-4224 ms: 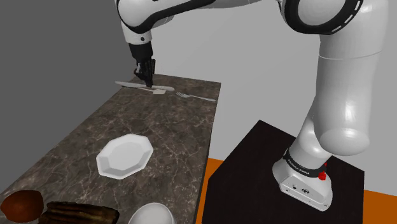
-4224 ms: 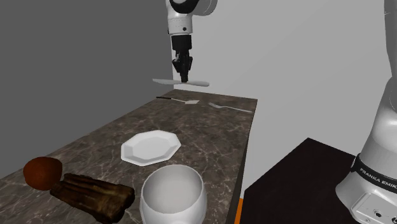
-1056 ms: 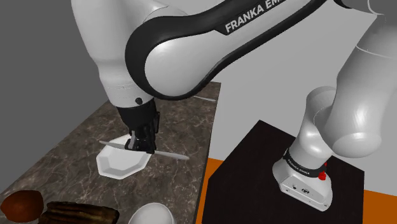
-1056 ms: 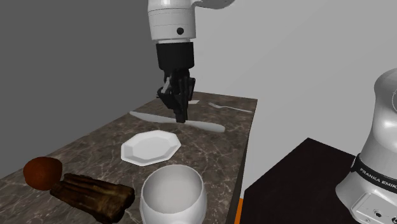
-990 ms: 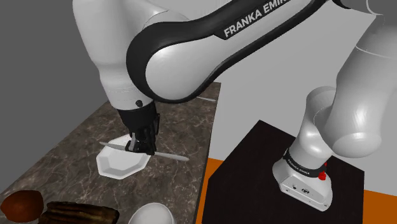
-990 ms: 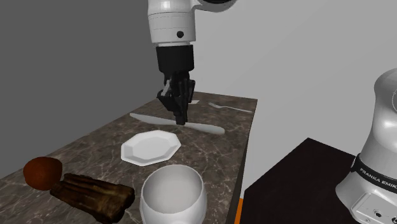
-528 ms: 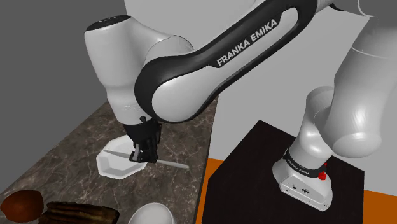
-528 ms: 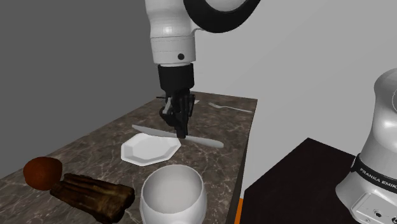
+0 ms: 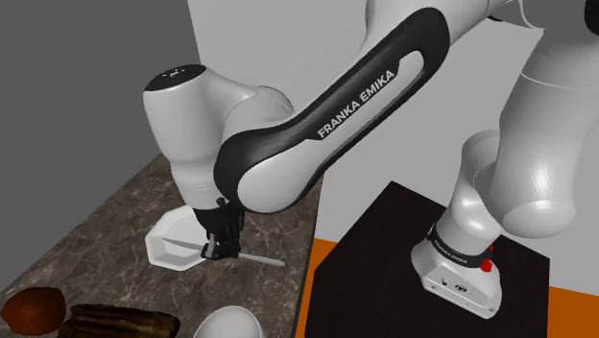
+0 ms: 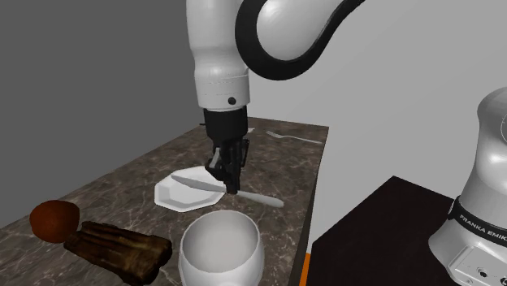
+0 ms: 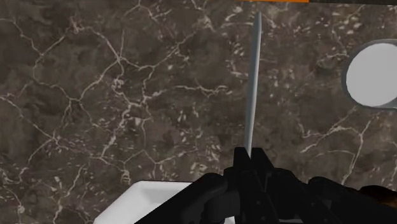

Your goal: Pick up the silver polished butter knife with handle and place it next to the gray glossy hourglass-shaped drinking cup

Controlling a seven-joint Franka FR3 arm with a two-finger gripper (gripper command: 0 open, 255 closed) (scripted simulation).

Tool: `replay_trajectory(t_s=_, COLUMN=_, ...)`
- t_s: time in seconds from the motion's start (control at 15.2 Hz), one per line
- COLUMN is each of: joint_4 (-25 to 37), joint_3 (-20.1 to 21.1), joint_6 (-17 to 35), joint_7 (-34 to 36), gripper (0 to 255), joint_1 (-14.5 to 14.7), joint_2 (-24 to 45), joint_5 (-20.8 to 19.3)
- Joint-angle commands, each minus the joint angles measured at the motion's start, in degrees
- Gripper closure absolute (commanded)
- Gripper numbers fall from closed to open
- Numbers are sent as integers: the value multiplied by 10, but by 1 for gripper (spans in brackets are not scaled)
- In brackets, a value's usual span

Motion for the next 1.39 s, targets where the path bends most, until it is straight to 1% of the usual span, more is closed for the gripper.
replay_trajectory(t_s=0.0, joint_4=-10, joint_3=-1, joint_6=17, joint_7=1, gripper=255, joint_1=0, joint_2=7, joint_5=-3)
replay_trajectory(t_s=0.53, joint_4=-29, joint_3=-6, joint_6=77, joint_7=15, gripper=255, joint_1=4, joint_2=51, joint_5=-25)
replay_trajectory(t_s=1.06, joint_4=-29, joint_3=-6, joint_6=77, joint_7=15, gripper=255, joint_1=4, joint_2=51, joint_5=-25)
replay_trajectory(t_s=1.12, joint_4=-29, joint_3=-6, joint_6=77, joint_7=15, gripper=0, joint_1=4, joint_2=51, joint_5=-25)
replay_trajectory(t_s=1.32, joint_4=-29, joint_3=-6, joint_6=77, joint_7=15, gripper=0, joint_1=4, joint_2=51, joint_5=-25)
